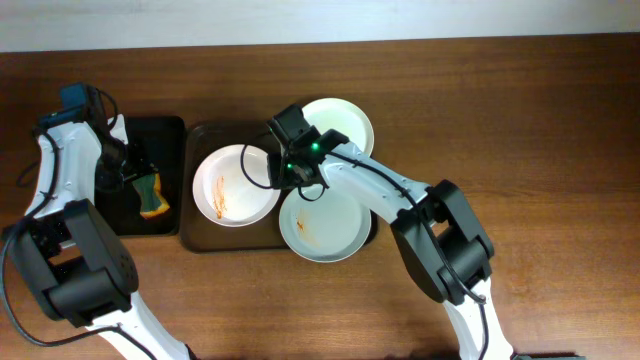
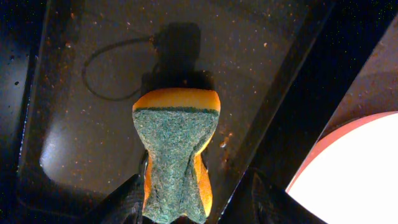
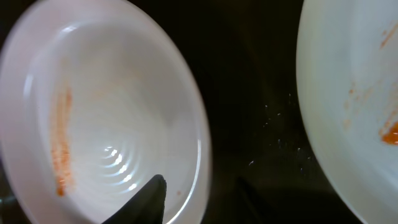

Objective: Clean dirty plates on tray and stack at the side

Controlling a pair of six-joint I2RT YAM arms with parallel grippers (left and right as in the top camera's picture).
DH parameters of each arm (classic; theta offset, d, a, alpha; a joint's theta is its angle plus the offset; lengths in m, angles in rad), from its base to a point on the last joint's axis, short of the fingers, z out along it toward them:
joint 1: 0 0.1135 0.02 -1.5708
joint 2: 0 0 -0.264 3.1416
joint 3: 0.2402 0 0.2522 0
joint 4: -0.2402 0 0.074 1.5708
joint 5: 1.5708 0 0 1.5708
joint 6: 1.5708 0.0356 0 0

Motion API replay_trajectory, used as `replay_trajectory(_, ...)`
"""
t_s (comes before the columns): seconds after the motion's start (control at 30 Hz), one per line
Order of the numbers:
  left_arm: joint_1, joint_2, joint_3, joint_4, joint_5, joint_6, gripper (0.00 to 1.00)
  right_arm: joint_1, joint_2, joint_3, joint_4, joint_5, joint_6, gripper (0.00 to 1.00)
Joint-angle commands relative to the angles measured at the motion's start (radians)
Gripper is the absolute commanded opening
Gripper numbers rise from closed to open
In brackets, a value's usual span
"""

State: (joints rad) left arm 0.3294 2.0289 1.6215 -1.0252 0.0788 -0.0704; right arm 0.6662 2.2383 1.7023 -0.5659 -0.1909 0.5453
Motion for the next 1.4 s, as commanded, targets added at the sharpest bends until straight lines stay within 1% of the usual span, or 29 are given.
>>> replay_trajectory(0.0,0.005,-0.023,0.019,-0.002,0.014,0.019,0.54,0.01,0.042,-0.004,0.023,0.023,0.02,0.33)
replay_trajectory(0.07,0.005,-0.023,0.019,-0.002,0.014,0.019,0.54,0.008,0.048,-0.004,0.031,0.024,0.021,0.29)
replay_trajectory(0.1,0.005,-0.023,0.019,-0.005,0.014,0.019,0.54,0.008,0.048,-0.004,0.034,0.034,0.021,0.24)
replay_trajectory(0.17,0.005,-0.023,0.019,-0.022,0.014,0.01,0.54,0.009,0.05,-0.004,0.04,0.045,0.021,0.05)
replay_trajectory(0.27,0.005,-0.023,0.019,-0.09,0.014,-0.027,0.54,0.008,0.058,-0.004,0.044,0.045,0.021,0.04)
replay_trajectory(0.33,0.005,-0.023,0.018,-0.111,0.006,-0.026,0.54,0.009,0.058,-0.004,0.048,0.037,0.021,0.04)
replay_trajectory(0.4,0.005,-0.02,-0.009,-0.097,-0.064,-0.025,0.55,0.014,0.058,-0.004,0.048,0.023,0.019,0.04)
replay_trajectory(0.43,0.005,-0.018,-0.016,-0.086,-0.069,-0.024,0.55,0.015,0.058,-0.004,0.048,0.023,0.016,0.04)
replay_trajectory(0.5,0.005,-0.003,-0.023,-0.063,-0.068,0.022,0.55,0.015,0.058,-0.004,0.047,0.023,0.016,0.04)
replay_trajectory(0.53,0.005,0.01,-0.024,-0.048,-0.068,0.059,0.51,0.015,0.058,-0.004,0.047,0.023,0.013,0.04)
replay_trajectory(0.57,0.005,0.018,-0.024,-0.037,-0.068,0.069,0.47,0.015,0.058,-0.004,0.047,0.023,0.013,0.04)
replay_trajectory(0.6,0.005,0.026,-0.024,-0.028,-0.067,0.072,0.34,0.015,0.058,-0.004,0.047,0.023,0.013,0.04)
replay_trajectory(0.63,0.005,0.033,-0.024,-0.022,-0.068,0.072,0.29,0.015,0.058,-0.004,0.047,0.023,0.013,0.04)
replay_trajectory(0.77,0.005,0.084,-0.043,-0.023,-0.047,0.071,0.29,0.014,0.058,-0.004,0.047,0.023,0.013,0.04)
replay_trajectory(0.87,0.004,0.109,-0.051,-0.003,0.019,0.071,0.3,0.014,0.058,-0.004,0.047,0.021,0.013,0.04)
replay_trajectory(0.97,0.005,0.111,-0.051,0.014,0.008,0.072,0.31,0.014,0.058,-0.004,0.047,0.019,0.013,0.04)
replay_trajectory(1.03,0.005,0.111,-0.051,0.025,0.003,0.071,0.29,0.014,0.058,-0.004,0.047,0.018,0.013,0.04)
replay_trajectory(1.07,0.005,0.111,-0.051,0.03,0.003,0.071,0.23,0.014,0.058,-0.004,0.047,0.018,0.013,0.04)
replay_trajectory(1.1,0.005,0.111,-0.051,0.033,0.003,0.071,0.1,0.014,0.058,-0.004,0.047,0.018,0.013,0.04)
replay_trajectory(1.13,0.005,0.111,-0.051,0.033,0.003,0.071,0.01,0.014,0.058,-0.004,0.047,0.018,0.013,0.04)
replay_trajectory(1.23,0.005,0.109,-0.047,0.023,0.012,0.071,0.01,0.007,0.058,-0.004,0.042,-0.033,0.013,0.04)
replay_trajectory(1.3,0.005,0.101,0.006,-0.029,0.055,0.071,0.01,-0.011,0.058,-0.004,0.043,-0.088,0.013,0.04)
replay_trajectory(1.37,0.004,0.074,0.082,-0.079,0.108,0.089,0.01,-0.021,0.058,-0.004,0.033,-0.098,0.013,0.04)
